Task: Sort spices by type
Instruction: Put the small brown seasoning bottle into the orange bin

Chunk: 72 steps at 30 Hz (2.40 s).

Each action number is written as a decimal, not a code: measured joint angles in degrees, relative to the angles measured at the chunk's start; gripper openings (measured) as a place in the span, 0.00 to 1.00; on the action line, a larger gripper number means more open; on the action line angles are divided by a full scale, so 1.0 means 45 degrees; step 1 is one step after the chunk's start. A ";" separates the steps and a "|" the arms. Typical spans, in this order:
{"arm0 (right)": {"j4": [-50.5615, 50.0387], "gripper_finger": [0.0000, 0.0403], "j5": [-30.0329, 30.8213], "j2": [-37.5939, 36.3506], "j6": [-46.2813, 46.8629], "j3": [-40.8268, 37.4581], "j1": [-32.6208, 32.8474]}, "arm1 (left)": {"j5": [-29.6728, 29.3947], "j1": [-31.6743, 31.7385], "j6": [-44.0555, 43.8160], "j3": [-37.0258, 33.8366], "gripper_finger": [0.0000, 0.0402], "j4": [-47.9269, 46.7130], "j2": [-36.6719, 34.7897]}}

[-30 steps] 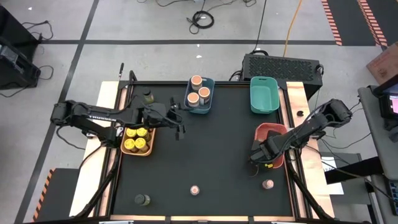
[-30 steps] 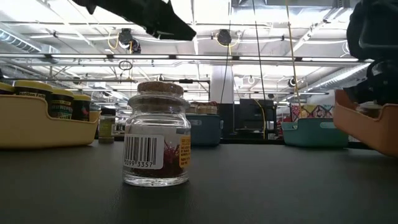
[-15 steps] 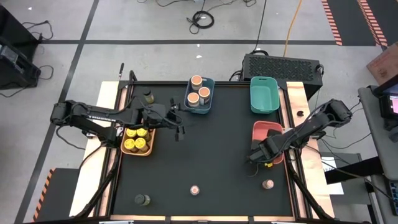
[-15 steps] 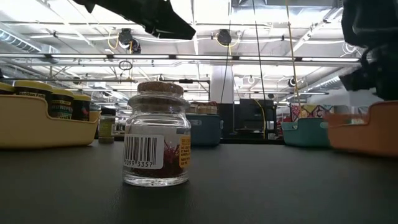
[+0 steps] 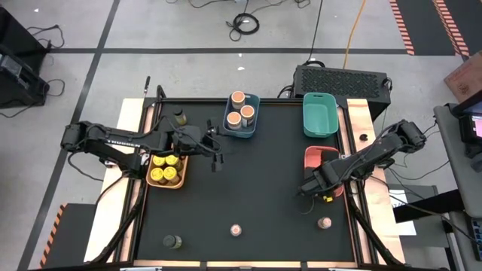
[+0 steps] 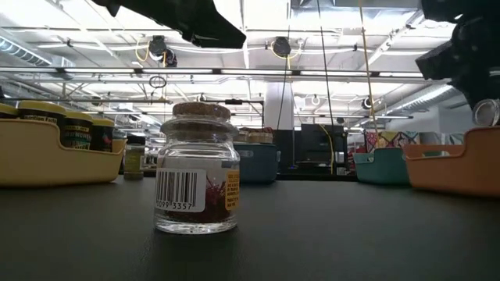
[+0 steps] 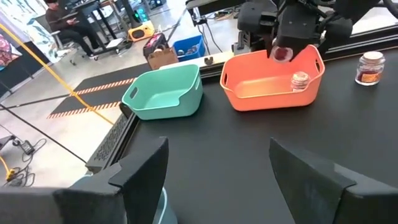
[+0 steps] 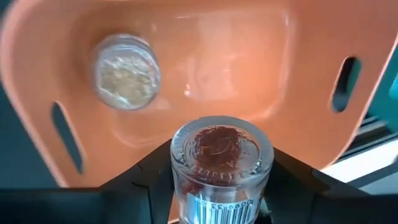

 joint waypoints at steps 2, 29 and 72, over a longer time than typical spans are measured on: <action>-0.0121 0.46 0.0137 0.0111 -0.0975 0.0000 -0.0178 | 0.0003 0.0000 0.0000 0.0002 0.70 0.0005 0.0000; -0.1684 0.48 0.4460 0.4965 -0.8315 0.1967 -0.2117 | 0.0240 0.0015 0.0024 0.0012 0.70 -0.0296 0.0000; 0.9183 0.47 -0.3045 -0.0209 -0.5009 0.3355 -0.1891 | 0.6047 -0.2209 0.5207 0.0022 0.70 0.6241 0.3945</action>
